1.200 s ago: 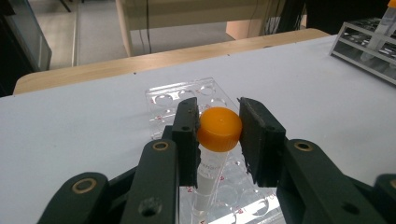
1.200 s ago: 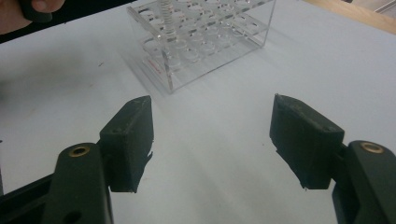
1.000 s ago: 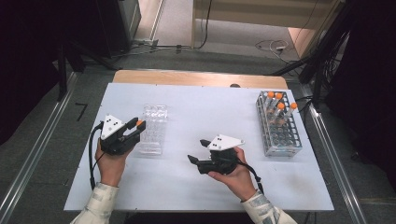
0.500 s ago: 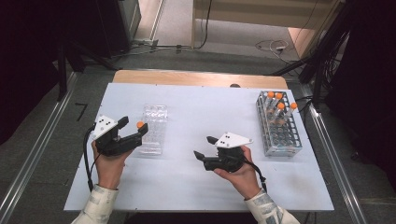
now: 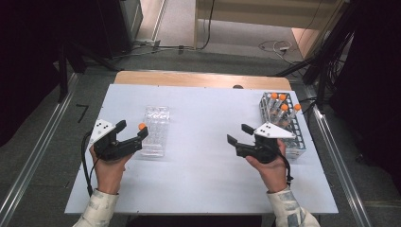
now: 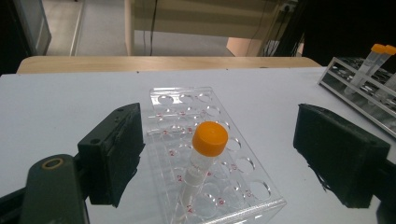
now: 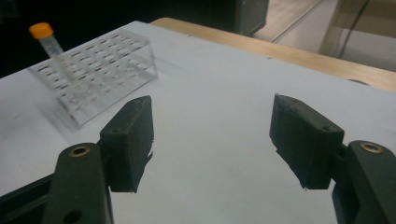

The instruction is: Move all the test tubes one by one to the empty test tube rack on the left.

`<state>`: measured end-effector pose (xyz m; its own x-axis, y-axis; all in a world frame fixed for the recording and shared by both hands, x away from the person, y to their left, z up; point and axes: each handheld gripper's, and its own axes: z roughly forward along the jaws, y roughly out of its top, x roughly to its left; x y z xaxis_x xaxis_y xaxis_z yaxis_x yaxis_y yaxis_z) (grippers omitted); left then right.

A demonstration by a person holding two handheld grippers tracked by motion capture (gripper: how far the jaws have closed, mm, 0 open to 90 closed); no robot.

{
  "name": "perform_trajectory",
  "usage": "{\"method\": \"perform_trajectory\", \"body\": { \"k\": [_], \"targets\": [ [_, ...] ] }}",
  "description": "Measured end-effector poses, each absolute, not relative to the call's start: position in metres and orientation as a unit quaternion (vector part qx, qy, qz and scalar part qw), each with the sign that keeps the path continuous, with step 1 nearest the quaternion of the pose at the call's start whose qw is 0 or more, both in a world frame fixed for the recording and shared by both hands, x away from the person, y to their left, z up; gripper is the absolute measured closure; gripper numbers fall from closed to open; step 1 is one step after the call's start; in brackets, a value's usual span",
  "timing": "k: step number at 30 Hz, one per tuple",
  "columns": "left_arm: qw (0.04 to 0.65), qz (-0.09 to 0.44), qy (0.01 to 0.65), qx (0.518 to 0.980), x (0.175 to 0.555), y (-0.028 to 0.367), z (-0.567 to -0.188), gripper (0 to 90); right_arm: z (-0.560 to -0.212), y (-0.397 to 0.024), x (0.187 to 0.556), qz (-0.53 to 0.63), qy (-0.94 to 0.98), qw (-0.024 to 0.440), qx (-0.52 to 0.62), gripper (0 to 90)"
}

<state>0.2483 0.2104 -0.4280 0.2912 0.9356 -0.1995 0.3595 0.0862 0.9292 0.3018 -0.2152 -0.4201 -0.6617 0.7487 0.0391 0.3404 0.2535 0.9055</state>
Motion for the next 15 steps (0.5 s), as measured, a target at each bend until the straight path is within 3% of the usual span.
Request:
{"method": "perform_trajectory", "body": {
  "k": [15],
  "targets": [
    [0.514,0.279,0.530,0.615,0.249,0.211,-0.430,15.7,-0.418,-0.280,0.321,0.478,0.718,0.258,0.434,28.9]
  ]
}}
